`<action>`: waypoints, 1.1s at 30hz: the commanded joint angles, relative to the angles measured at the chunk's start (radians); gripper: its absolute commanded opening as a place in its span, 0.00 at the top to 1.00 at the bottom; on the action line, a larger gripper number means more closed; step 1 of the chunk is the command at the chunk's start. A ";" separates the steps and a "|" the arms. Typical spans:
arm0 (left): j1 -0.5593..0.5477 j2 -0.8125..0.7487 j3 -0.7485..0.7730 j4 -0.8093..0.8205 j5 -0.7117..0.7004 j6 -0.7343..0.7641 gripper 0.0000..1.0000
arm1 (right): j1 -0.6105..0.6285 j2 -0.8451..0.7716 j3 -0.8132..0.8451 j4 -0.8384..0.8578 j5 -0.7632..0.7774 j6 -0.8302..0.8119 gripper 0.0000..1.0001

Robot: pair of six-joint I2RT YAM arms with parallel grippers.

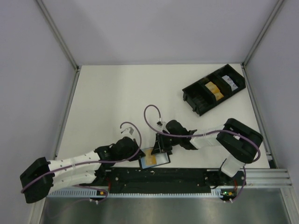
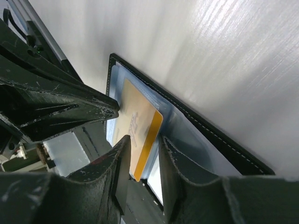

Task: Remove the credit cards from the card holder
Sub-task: Remove the credit card from the card holder.

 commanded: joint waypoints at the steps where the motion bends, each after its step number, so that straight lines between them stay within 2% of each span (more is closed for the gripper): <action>1: -0.003 0.026 -0.026 0.014 -0.003 -0.007 1.00 | -0.021 0.029 -0.032 0.147 -0.070 0.037 0.73; 6: -0.003 0.012 -0.033 0.011 -0.008 -0.013 1.00 | -0.047 0.043 -0.068 0.231 -0.105 0.068 0.95; 8: -0.001 0.003 -0.037 0.005 -0.009 -0.014 1.00 | -0.059 0.043 -0.081 0.256 -0.118 0.074 1.00; 18: -0.003 0.001 -0.052 -0.030 -0.043 -0.030 1.00 | -0.121 0.035 -0.111 0.273 -0.165 0.045 1.00; 28: -0.001 0.032 -0.047 -0.009 -0.049 -0.023 1.00 | -0.190 -0.002 -0.121 0.184 -0.182 -0.023 1.00; 33: -0.003 0.058 -0.037 0.005 -0.043 -0.020 1.00 | -0.184 0.018 -0.114 0.236 -0.219 0.002 0.84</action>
